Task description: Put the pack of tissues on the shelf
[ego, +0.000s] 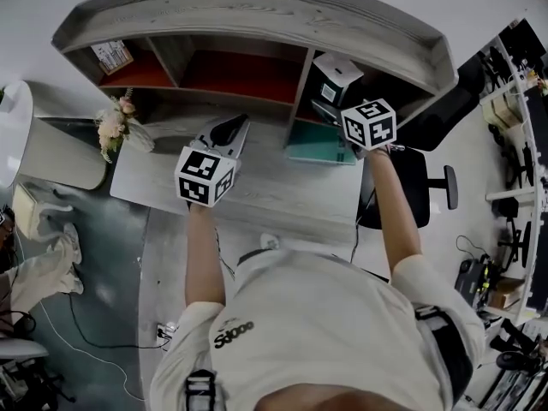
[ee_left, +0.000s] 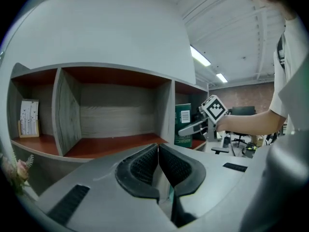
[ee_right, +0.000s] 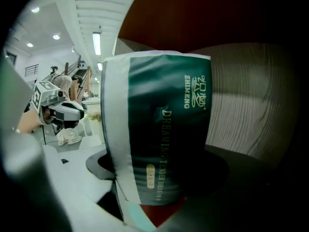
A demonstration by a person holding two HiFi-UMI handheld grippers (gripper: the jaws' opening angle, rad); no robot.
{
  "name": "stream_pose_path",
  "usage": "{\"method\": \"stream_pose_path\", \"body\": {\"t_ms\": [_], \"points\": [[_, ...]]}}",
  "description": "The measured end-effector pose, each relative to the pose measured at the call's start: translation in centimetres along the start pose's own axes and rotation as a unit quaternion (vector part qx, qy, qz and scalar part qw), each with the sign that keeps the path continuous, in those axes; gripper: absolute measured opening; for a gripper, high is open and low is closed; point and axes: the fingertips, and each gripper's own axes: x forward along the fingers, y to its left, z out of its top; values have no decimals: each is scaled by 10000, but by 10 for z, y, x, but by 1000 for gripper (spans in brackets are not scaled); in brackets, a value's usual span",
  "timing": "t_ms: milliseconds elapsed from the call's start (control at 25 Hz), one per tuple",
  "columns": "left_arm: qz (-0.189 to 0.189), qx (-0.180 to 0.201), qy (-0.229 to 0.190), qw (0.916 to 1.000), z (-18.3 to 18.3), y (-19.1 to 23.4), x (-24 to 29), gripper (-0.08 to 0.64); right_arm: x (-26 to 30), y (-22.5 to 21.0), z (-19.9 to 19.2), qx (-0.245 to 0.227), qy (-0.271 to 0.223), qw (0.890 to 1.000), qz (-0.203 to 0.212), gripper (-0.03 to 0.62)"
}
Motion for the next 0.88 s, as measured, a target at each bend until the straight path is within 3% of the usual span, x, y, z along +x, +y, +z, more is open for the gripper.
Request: {"method": "stream_pose_path", "body": {"t_ms": [200, 440, 640, 880], "points": [[-179, 43, -29, 9998, 0, 24, 13, 20, 30, -20, -2, 293, -48, 9993, -239, 371], [-285, -43, -12, 9996, -5, 40, 26, 20, 49, -27, -17, 287, 114, 9991, -305, 371], [-300, -97, 42, 9995, -7, 39, 29, 20, 53, -27, -20, 452, 123, 9985, -288, 371], [-295, -63, 17, 9995, -4, 23, 16, 20, 30, -27, -17, 452, -89, 9974, -561, 371]]}}
